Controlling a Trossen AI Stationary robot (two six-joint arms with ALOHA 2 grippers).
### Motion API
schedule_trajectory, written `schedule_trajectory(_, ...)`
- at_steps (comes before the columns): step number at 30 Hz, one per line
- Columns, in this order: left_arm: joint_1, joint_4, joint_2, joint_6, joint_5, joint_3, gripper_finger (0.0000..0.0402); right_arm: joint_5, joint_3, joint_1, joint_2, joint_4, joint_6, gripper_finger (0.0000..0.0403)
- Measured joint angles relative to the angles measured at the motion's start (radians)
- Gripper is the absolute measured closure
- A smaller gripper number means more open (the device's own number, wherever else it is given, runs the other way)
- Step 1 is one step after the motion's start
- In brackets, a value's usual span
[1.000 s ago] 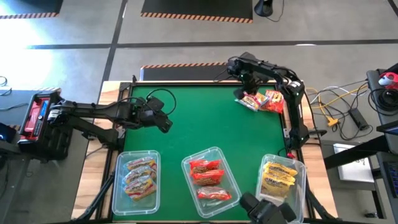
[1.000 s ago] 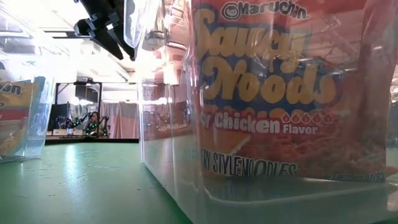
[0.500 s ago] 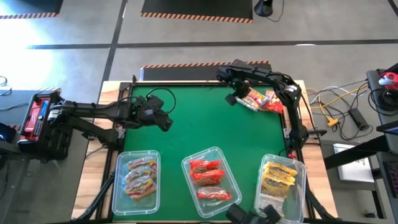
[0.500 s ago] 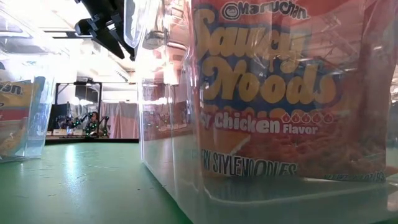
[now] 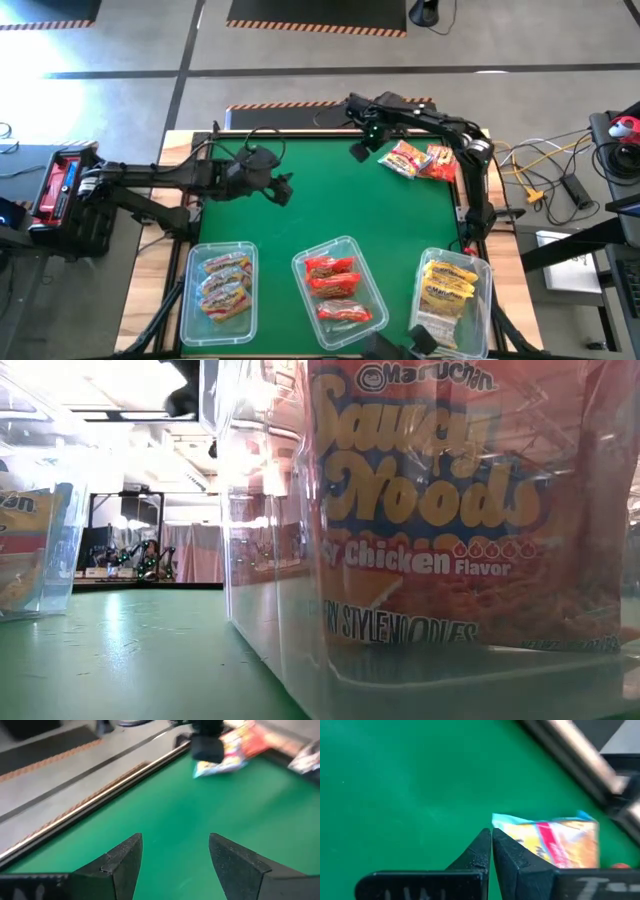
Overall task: Sort Maruchan noodles
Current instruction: Put the blue noodle pack into the left transparent bin
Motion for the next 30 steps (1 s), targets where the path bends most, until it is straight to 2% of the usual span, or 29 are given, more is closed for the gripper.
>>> schedule_trajectory(3,0.027,0.113,0.031,0.052,0.037,0.000,0.0189,0.027,-0.016,0.011,-0.065,-0.001,-0.007,0.0394)
schedule_trajectory(7,0.060,0.178,0.094,0.051,0.094,0.000,0.0189,0.038,-0.080,0.022,-0.161,0.014,-0.009,0.0394)
schedule_trajectory(12,0.074,0.264,0.189,0.037,0.126,0.000,0.0189,0.079,-0.254,0.028,-0.300,0.090,0.026,0.0394)
schedule_trajectory(17,0.094,0.412,0.297,0.031,0.211,0.000,0.0189,0.031,-0.439,0.029,-0.405,0.205,0.070,0.0394)
schedule_trajectory(21,0.123,0.533,0.384,0.003,0.308,0.002,0.0189,-0.005,-0.510,0.032,-0.420,0.211,0.078,0.0394)
schedule_trajectory(24,0.146,0.570,0.447,-0.021,0.334,0.017,0.0189,-0.005,-0.530,0.032,-0.419,0.219,0.077,0.0394)
schedule_trajectory(27,0.171,0.580,0.504,-0.019,0.365,0.051,0.0189,0.026,-0.532,0.032,-0.419,0.224,0.066,0.0394)
schedule_trajectory(30,0.198,0.589,0.563,0.045,0.456,0.097,0.0189,0.082,-0.531,0.016,-0.419,0.220,0.070,0.0394)
